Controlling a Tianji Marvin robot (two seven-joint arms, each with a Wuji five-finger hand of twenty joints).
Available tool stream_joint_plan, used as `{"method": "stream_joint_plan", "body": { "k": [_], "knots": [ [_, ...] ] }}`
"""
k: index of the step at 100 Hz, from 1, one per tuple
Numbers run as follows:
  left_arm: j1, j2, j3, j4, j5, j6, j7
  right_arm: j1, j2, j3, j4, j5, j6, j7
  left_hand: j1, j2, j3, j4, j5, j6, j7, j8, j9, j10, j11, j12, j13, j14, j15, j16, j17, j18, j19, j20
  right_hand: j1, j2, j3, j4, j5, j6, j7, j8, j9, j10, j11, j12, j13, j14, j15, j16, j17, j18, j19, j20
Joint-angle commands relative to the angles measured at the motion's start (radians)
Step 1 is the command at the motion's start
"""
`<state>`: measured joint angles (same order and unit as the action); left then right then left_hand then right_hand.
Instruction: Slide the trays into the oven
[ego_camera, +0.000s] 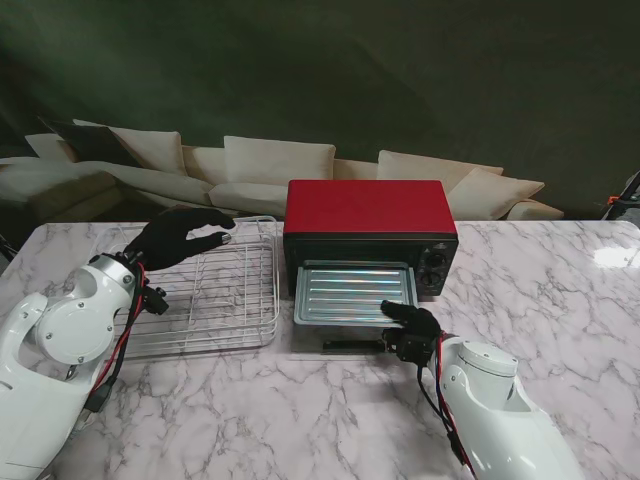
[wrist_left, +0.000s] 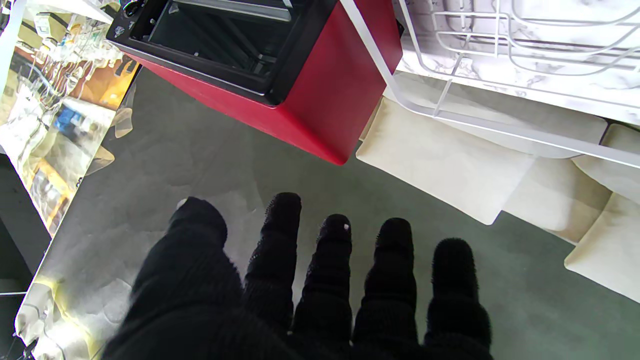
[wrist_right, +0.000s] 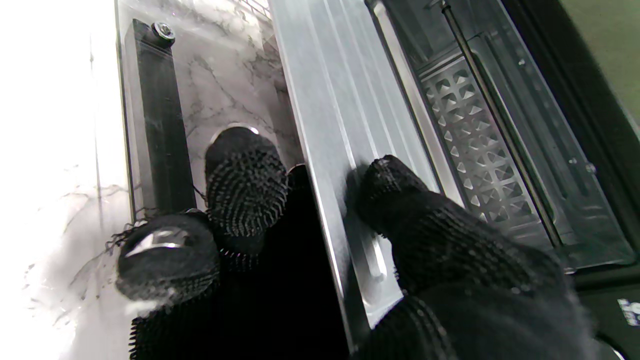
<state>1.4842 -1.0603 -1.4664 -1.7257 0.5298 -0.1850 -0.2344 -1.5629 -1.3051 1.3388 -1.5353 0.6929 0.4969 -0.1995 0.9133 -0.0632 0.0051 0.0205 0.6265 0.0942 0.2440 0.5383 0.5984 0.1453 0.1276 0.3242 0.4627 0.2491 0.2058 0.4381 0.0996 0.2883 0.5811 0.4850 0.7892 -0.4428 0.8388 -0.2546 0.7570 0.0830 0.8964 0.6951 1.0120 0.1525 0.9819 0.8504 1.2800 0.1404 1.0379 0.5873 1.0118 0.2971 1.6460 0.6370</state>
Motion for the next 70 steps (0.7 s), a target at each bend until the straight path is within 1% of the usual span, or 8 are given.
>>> {"method": "stream_joint_plan", "body": {
  "k": [1, 31, 70],
  "knots": [
    [0.0, 0.0, 0.002, 0.001, 0.001, 0.002, -0.015, 0.004, -0.006, 0.0, -0.001, 0.002, 0.0, -0.003, 0.011, 0.047, -0.025, -0.015, 0.024, 0.011, -0.011, -0.01, 0.013, 0.007, -0.004, 0.002, 0.018, 0.005, 0.001, 0.011, -0.016, 0.024, -0.028, 0.024, 0.067, 0.105, 0.129, 0.06, 0.083, -0.286, 0.104, 0.048, 0.007, -0.023, 0.021, -0.007, 0.026, 0.027, 0.008, 0.01, 0.011, -0.005, 0.004, 0.014],
    [-0.001, 0.0, 0.004, 0.003, 0.0, 0.003, -0.016, 0.034, -0.014, -0.006, 0.031, 0.002, 0.007, -0.016, 0.011, 0.047, -0.025, -0.015, 0.024, 0.011, -0.011, -0.011, 0.013, 0.008, -0.004, 0.002, 0.017, 0.005, 0.0, 0.011, -0.015, 0.024, -0.027, 0.025, 0.067, 0.106, 0.128, 0.059, 0.08, -0.286, 0.104, 0.047, 0.006, -0.024, 0.021, -0.008, 0.025, 0.027, 0.007, 0.009, 0.011, -0.005, 0.004, 0.014],
    [0.001, 0.001, 0.001, 0.002, 0.002, 0.001, -0.015, 0.059, -0.023, -0.014, 0.064, 0.013, -0.018, -0.038, 0.01, 0.047, -0.025, -0.015, 0.024, 0.009, -0.011, -0.011, 0.013, 0.007, -0.004, 0.002, 0.017, 0.004, 0.001, 0.011, -0.016, 0.024, -0.028, 0.024, 0.065, 0.109, 0.123, 0.06, 0.079, -0.296, 0.108, 0.049, 0.004, -0.032, 0.022, -0.008, 0.025, 0.028, 0.001, 0.006, 0.004, -0.006, 0.001, 0.015]
  ]
}}
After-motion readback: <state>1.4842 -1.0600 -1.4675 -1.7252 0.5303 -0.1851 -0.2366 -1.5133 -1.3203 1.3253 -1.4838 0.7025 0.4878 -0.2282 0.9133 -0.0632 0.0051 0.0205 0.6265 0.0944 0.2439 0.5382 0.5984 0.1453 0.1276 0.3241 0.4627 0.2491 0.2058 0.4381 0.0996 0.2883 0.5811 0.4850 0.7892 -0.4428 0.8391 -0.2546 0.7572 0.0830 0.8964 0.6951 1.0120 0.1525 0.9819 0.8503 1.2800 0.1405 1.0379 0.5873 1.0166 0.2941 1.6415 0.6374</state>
